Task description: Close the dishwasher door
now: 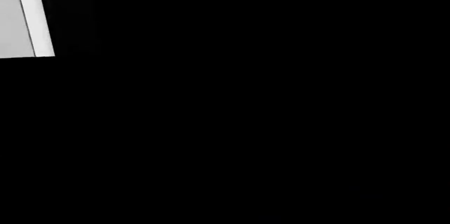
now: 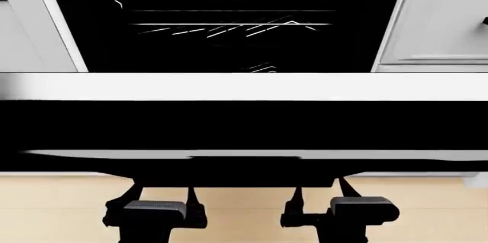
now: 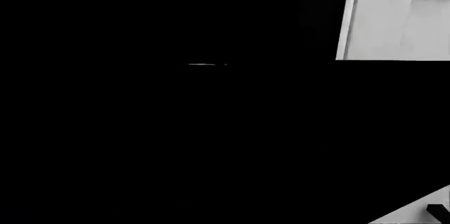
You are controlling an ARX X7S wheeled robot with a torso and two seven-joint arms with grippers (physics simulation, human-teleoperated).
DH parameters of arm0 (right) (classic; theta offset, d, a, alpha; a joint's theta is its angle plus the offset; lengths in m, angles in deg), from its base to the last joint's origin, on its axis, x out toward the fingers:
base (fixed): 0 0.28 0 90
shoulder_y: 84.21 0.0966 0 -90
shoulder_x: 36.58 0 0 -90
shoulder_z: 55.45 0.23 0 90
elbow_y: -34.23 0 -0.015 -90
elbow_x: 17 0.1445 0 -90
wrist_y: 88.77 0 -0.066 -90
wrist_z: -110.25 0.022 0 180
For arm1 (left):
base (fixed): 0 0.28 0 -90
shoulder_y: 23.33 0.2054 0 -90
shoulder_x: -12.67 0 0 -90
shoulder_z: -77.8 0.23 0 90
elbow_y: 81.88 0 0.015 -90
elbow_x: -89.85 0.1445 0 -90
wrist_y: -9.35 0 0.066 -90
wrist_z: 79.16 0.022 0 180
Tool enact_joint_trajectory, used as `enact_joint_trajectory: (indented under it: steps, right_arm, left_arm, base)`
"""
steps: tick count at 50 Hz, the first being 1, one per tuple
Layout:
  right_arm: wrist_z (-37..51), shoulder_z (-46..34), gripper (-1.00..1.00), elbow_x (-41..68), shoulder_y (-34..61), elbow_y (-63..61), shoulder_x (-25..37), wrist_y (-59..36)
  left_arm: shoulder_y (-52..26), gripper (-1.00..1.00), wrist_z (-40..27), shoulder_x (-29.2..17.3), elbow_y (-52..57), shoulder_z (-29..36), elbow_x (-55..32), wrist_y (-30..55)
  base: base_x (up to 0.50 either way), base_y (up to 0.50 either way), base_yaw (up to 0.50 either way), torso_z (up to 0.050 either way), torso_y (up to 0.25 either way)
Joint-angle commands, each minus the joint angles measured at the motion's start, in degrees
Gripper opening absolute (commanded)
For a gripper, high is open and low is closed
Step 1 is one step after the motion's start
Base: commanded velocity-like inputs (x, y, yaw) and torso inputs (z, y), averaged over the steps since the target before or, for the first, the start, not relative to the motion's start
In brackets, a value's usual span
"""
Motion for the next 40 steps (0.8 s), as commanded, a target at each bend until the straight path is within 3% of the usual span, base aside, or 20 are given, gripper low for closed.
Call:
enact_joint_trajectory:
  steps: [1, 6, 18, 27, 40]
  right_arm:
    - [0.5, -1.3, 1.0, -1.5, 1.1, 0.6, 0.2, -1.8]
    - [0.1, -2.3, 1.0, -1.5, 3.0, -0.9, 0.7, -5.8]
    - [2.8, -1.1, 1.0, 1.2, 12.1, -9.2, 0.4, -18.3]
    - [3.3, -0.4, 1.0, 2.0, 16.9, -6.8, -0.9, -20.6]
    - [6.4, 1.8, 1.0, 5.0, 32.1, -5.9, -3.3, -33.3]
  left_arm:
    - [-0.6, 1.0, 0.3, -0.2, -0.2, 0.4, -0.8, 1.5]
    - [-2.1, 1.0, 3.3, -1.1, 0.6, -0.2, -6.6, 6.0]
    - [-8.0, 1.0, 1.2, -4.0, 9.6, -1.9, -8.3, 13.8]
    - [-13.0, 1.0, 0.4, -4.0, 8.9, -3.9, -10.7, 16.8]
    - [-26.5, 1.0, 0.4, -3.2, 3.9, -5.1, -16.9, 28.4]
  base:
    - [0.0, 0.0, 0.0, 0.0, 0.0]
    - [0.0, 0.0, 0.0, 0.0, 0.0]
    - [0.0, 0.0, 0.0, 0.0, 0.001]
    - [0.0, 0.0, 0.0, 0.0, 0.003]
    - [0.0, 0.0, 0.0, 0.0, 0.004]
